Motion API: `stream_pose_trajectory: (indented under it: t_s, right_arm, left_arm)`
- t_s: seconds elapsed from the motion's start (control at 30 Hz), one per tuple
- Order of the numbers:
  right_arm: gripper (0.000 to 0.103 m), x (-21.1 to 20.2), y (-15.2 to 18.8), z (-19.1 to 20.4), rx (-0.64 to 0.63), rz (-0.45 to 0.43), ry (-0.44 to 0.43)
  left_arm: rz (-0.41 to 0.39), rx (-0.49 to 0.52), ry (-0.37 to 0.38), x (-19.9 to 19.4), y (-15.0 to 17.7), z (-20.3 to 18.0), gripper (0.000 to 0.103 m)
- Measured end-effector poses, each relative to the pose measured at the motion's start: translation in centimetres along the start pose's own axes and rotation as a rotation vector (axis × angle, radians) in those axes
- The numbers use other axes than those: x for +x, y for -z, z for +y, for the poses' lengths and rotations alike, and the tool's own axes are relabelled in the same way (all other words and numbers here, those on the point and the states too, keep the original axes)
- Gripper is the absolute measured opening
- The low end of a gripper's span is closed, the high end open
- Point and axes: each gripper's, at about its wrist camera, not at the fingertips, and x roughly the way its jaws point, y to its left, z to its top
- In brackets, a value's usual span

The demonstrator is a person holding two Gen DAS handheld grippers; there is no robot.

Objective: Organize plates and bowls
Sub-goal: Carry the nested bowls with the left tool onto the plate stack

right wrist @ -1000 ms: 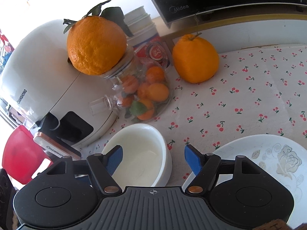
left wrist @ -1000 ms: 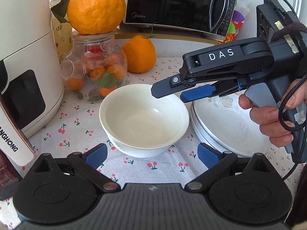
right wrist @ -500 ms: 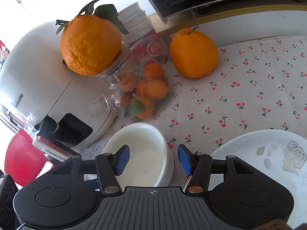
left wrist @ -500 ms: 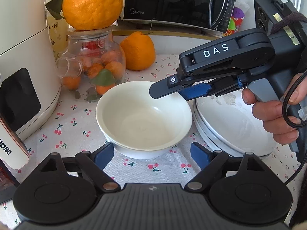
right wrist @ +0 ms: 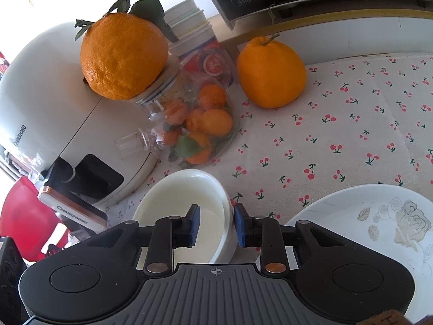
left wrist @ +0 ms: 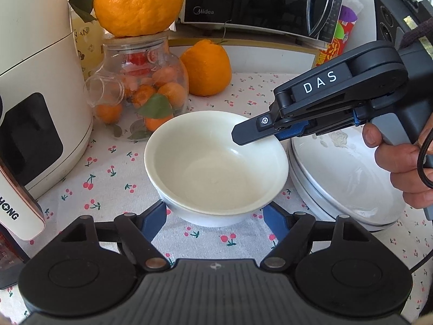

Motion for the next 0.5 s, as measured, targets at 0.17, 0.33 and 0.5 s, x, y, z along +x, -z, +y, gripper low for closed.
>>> stream_pose_trajectory:
  t_s: [0.17, 0.33, 0.5]
  right_arm:
    - [0.026, -0.2, 0.0, 0.2, -0.007, -0.008, 0.005]
    - [0.026, -1.0, 0.0, 0.4, -0.013, -0.027, 0.001]
    - [0.026, -2.5, -0.1, 0.6, -0.021, -0.053, -0.006]
  left_arm:
    - [-0.017, -0.01, 0.005, -0.6, -0.2, 0.1, 0.076]
    - [-0.038, -0.011, 0.005, -1.4, -0.4, -0.1, 0.076]
    - [-0.068, -0.008, 0.01, -2.3, -0.7, -0.7, 0.076]
